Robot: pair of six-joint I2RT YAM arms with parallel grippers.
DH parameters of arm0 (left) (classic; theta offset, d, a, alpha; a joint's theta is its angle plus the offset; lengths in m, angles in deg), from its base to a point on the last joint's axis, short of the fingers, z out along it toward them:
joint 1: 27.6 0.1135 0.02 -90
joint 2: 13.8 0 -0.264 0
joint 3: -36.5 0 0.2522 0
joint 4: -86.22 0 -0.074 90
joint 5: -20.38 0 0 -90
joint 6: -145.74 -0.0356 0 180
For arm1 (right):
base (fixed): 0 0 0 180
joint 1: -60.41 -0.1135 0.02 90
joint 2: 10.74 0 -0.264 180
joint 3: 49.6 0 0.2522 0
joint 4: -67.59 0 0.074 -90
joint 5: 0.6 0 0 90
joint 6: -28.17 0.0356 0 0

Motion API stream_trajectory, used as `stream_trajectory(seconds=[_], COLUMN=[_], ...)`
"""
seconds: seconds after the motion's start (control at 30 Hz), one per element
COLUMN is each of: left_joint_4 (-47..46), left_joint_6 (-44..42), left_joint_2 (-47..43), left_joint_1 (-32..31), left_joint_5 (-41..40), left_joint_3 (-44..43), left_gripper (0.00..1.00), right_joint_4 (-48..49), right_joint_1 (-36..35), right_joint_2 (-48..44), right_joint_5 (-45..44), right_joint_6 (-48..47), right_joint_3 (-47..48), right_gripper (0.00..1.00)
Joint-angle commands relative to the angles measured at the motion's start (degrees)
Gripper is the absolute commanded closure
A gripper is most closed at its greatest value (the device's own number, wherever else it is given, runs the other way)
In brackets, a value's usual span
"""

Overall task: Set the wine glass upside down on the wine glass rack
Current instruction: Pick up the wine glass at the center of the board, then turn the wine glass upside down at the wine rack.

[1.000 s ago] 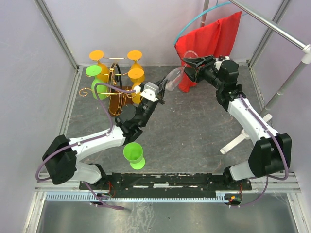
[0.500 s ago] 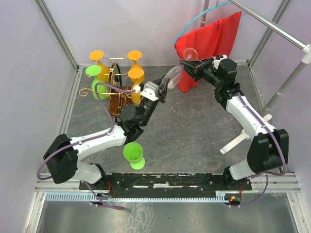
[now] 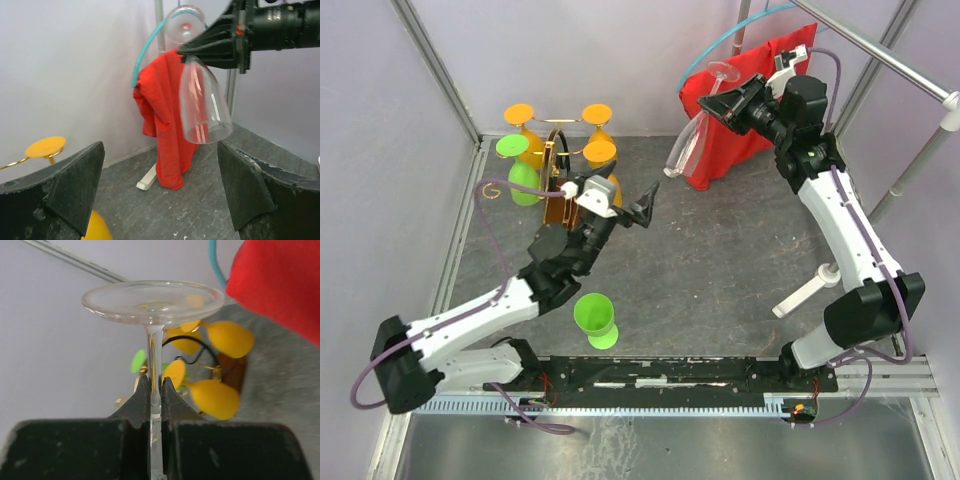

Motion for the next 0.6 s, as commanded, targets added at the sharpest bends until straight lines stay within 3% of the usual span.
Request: stream_trajectory(seconds=[0.0, 0.13, 0.2, 0.3, 0.37, 0.57], left_joint_4=[11.78, 26.19, 32.50, 39.33, 43.42, 50.04], left_joint_6=[4.36, 2.99, 2.71, 7.09, 10.07, 12.40], left_joint_2=[-8.52, -8.17, -6.33, -4.17, -2.13, 4.07], left_joint_1=[-0.22, 0.47, 2.54, 9.40, 15.10, 20.25], left_joint_5=[-6.92, -18.93, -20.38, -14.72, -7.37, 0.11], left_joint_3=[-1.13, -11.95, -18.83, -26.44, -30.53, -37.55], left_gripper=[0.01, 0.01, 0.01, 0.01, 0.01, 0.01], right_joint_4=[-9.66, -0.63, 4.89, 10.19, 14.57, 28.55], right_joint_1=[0.18, -1.61, -4.27, -9.39, -11.49, -18.90], right_joint_2=[-3.18, -8.57, -11.86, -15.44, -16.19, -16.66], right_joint_5=[-7.09, -5.30, -5.38, -6.20, -5.12, -4.31], right_joint_6=[-25.67, -36.75, -43.15, -51.03, -51.48, -53.76], right_joint_3=[3.26, -7.36, -14.39, -22.54, -26.56, -33.70], right_gripper=[0.99, 0.99, 0.99, 0.99, 0.99, 0.99])
